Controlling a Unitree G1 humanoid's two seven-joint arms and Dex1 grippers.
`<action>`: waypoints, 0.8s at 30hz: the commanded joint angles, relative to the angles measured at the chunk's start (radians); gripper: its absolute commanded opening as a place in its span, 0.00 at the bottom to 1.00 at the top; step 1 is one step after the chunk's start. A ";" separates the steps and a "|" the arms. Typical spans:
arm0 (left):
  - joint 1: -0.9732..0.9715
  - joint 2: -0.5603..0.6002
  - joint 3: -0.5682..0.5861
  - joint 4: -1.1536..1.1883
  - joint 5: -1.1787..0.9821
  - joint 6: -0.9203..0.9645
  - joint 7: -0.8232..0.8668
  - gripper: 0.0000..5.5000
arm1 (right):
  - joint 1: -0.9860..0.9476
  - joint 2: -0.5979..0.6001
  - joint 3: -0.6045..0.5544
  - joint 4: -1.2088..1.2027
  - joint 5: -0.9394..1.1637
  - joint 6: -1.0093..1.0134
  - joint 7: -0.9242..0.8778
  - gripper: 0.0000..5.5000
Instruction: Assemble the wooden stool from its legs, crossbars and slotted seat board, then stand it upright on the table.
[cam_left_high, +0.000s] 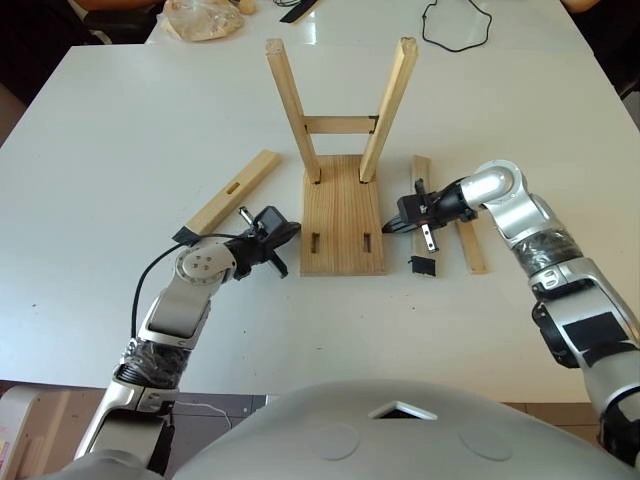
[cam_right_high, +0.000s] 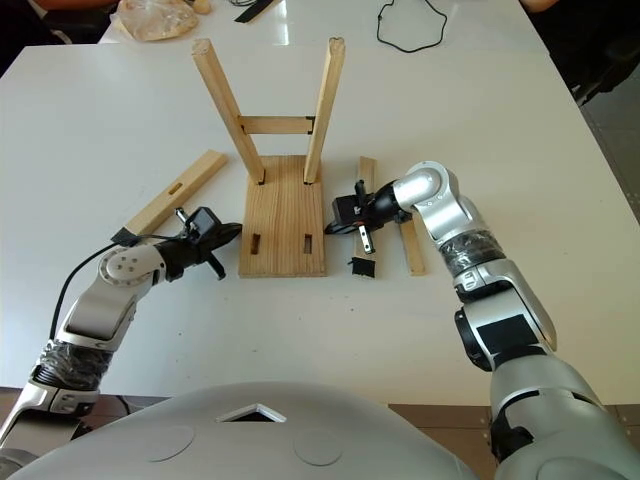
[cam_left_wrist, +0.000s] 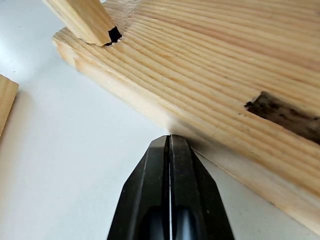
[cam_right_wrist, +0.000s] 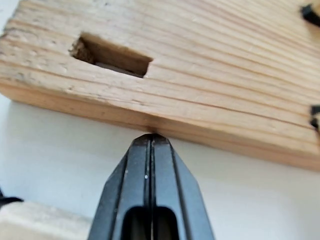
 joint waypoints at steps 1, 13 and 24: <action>0.062 -0.010 0.127 -0.093 -0.032 0.045 0.079 0.00 | 0.146 -0.146 -0.188 -0.241 0.122 0.174 -0.052 0.00; -0.046 -0.316 0.598 -0.114 -0.103 -0.124 0.666 0.00 | 0.625 0.174 -0.494 -0.717 0.226 0.428 -0.788 0.19; -0.067 -0.349 0.695 -0.089 -0.182 -0.174 0.722 0.00 | 1.043 0.324 -0.509 -0.929 0.218 0.417 -1.015 0.47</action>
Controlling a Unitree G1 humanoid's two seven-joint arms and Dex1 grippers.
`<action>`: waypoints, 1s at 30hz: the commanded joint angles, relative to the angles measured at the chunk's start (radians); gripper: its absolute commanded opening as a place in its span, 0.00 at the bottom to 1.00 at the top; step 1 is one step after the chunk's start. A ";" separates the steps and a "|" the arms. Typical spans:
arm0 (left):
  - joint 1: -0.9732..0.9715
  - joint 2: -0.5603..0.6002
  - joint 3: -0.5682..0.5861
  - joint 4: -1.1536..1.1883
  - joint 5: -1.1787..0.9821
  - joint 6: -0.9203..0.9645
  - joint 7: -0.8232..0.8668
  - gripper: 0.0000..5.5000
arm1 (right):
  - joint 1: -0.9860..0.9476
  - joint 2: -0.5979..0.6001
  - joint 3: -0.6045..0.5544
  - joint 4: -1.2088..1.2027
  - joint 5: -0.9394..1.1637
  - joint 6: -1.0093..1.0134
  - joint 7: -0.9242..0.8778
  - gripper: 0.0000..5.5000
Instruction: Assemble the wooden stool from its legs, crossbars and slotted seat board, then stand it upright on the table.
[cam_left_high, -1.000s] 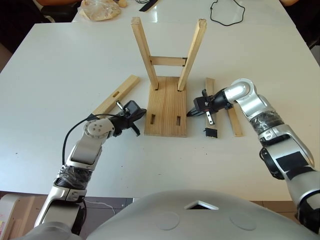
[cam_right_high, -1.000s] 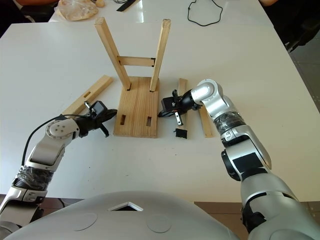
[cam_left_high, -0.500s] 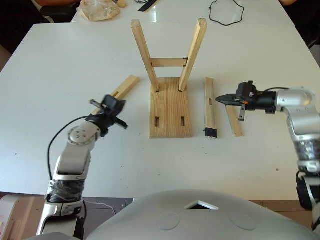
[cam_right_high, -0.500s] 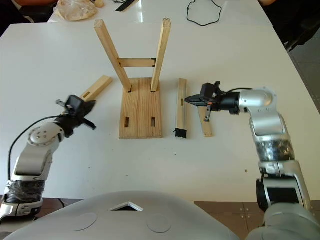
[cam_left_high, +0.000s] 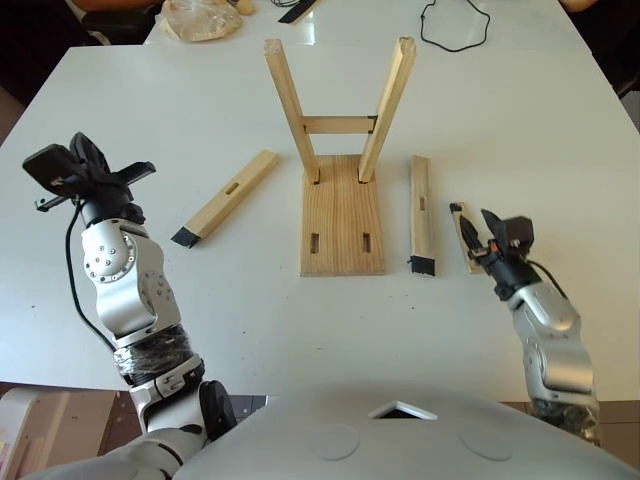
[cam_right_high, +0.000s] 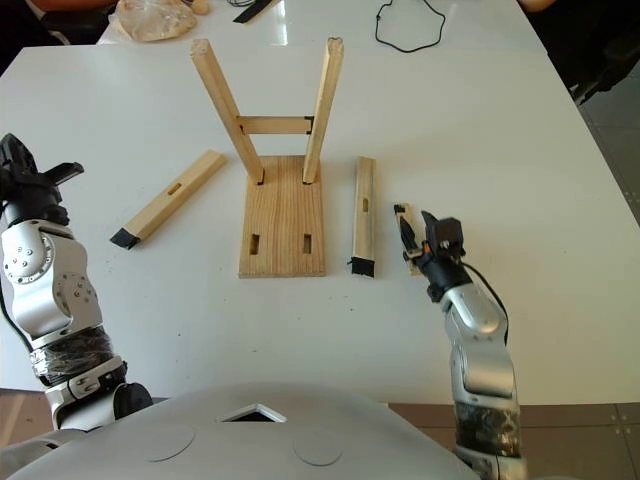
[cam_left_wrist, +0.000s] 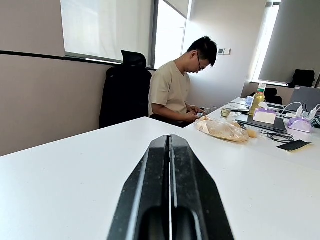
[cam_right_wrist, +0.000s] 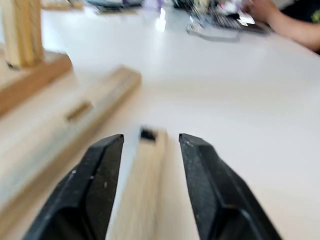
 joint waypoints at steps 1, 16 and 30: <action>0.050 -0.018 0.004 0.000 -0.011 -0.025 -0.009 0.00 | 0.113 0.016 -0.015 -0.095 0.021 -0.015 -0.019 0.50; 0.100 -0.067 -0.043 0.011 -0.002 -0.087 0.010 0.00 | 0.191 -0.030 0.011 -0.060 0.054 -0.005 0.038 0.71; 0.101 -0.071 -0.057 -0.007 -0.067 -0.029 0.002 0.00 | 0.253 -0.032 0.040 0.044 0.002 -0.037 -0.019 0.43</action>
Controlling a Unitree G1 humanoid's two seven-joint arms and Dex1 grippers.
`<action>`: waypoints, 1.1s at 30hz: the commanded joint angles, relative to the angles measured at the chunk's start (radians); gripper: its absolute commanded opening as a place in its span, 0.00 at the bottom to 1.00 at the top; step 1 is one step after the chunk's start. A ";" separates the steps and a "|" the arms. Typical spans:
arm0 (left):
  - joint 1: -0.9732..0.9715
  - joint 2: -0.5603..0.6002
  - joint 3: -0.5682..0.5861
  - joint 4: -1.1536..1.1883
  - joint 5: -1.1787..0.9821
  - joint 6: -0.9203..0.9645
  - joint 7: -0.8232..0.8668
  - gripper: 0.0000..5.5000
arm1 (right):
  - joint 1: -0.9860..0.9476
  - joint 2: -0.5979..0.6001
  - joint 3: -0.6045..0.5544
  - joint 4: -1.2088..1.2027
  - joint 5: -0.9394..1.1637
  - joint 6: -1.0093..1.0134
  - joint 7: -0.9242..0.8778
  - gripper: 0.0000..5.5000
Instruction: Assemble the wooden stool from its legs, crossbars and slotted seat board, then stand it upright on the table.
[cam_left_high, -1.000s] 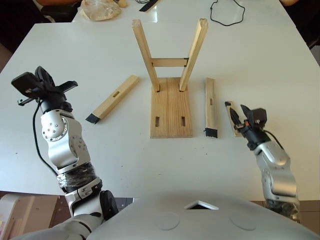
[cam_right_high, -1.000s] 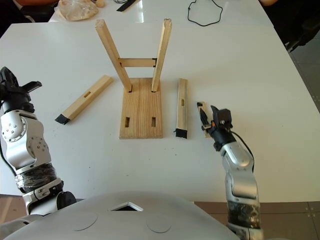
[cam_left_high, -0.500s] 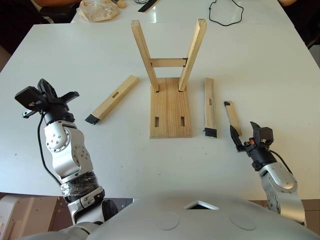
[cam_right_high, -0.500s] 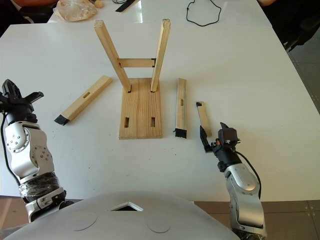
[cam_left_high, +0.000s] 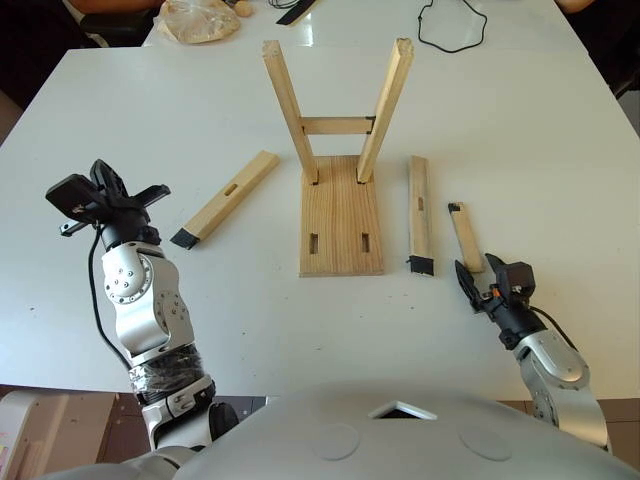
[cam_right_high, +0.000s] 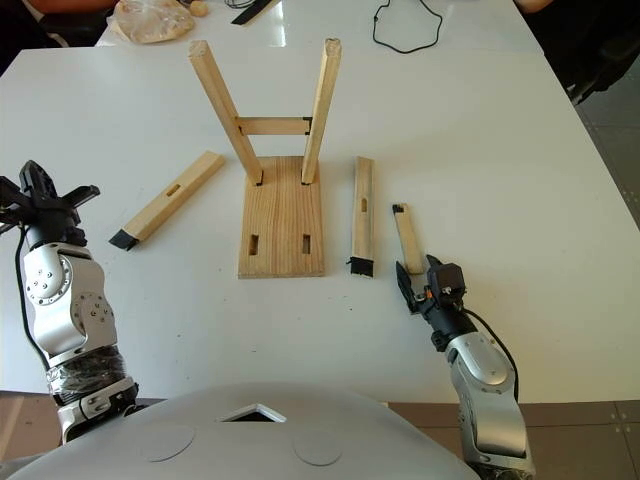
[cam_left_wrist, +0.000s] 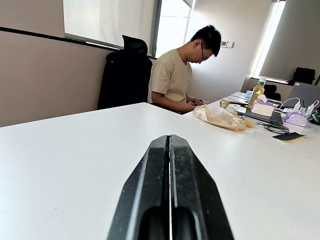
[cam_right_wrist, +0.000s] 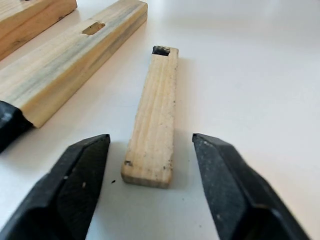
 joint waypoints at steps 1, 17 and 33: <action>0.002 -0.014 0.012 -0.006 -0.067 0.054 -0.006 0.00 | 0.052 0.005 -0.006 0.073 -0.020 0.019 -0.029 0.41; -0.051 0.013 0.120 -0.021 -0.308 0.174 0.011 0.00 | -0.042 0.127 -0.100 0.149 0.087 0.069 -0.203 0.24; -0.479 0.159 0.092 -0.123 -0.975 0.373 -0.134 0.00 | -1.222 0.084 -0.332 0.097 1.231 0.536 0.096 0.24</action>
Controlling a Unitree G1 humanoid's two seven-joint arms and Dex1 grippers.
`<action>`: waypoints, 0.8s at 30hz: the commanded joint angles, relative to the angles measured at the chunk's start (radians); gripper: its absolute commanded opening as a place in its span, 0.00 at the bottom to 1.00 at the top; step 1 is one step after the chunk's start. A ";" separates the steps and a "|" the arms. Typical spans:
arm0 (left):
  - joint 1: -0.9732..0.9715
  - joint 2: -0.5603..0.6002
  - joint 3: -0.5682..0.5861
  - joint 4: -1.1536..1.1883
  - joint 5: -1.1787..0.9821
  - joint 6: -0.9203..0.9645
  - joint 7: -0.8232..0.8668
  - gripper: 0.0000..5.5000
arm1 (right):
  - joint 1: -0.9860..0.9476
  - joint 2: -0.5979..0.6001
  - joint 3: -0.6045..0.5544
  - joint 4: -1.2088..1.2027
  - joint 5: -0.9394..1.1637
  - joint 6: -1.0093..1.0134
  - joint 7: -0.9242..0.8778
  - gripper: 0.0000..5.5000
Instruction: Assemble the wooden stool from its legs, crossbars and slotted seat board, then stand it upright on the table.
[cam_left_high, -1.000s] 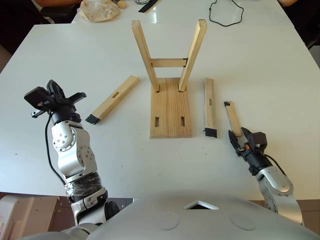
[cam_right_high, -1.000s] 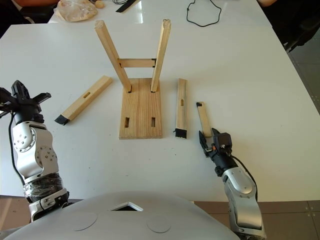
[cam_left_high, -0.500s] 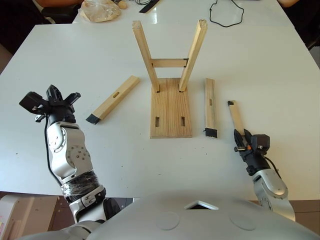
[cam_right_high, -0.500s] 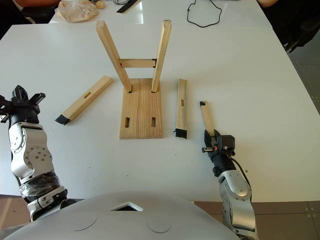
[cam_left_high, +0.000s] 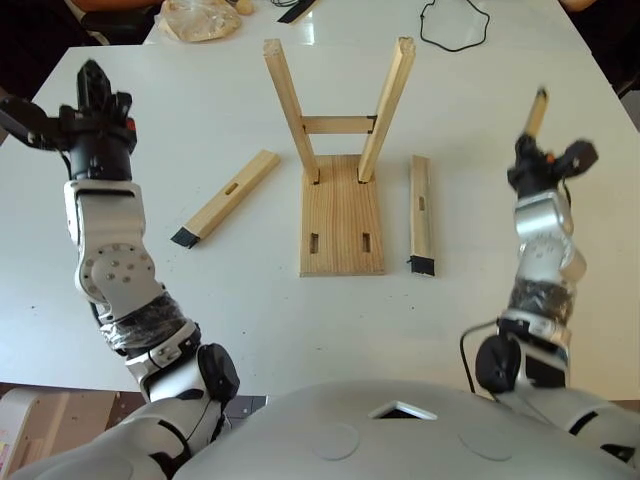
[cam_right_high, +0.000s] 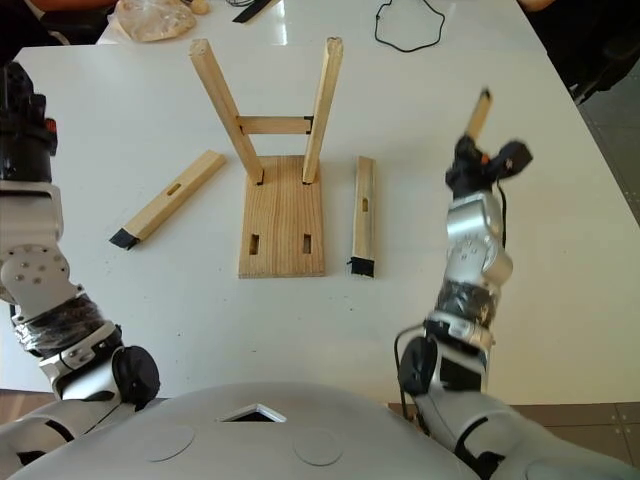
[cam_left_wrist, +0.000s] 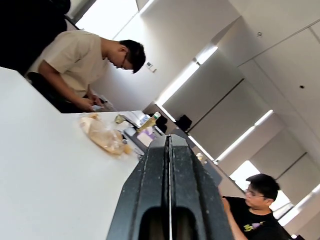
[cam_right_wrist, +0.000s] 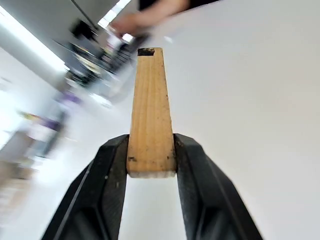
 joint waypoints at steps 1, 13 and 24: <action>-0.133 0.088 -0.057 -0.069 -0.217 0.093 -0.116 0.00 | -0.116 -0.086 0.161 -0.496 0.597 0.322 0.500 0.24; -0.110 0.227 -0.236 -0.167 -0.431 0.293 -0.335 0.14 | -0.055 -0.251 0.286 -0.517 0.593 0.434 0.580 0.24; -0.077 0.307 -0.306 -0.196 -0.497 0.348 -0.434 0.44 | -0.022 -0.318 0.320 -0.500 0.584 0.456 0.675 0.24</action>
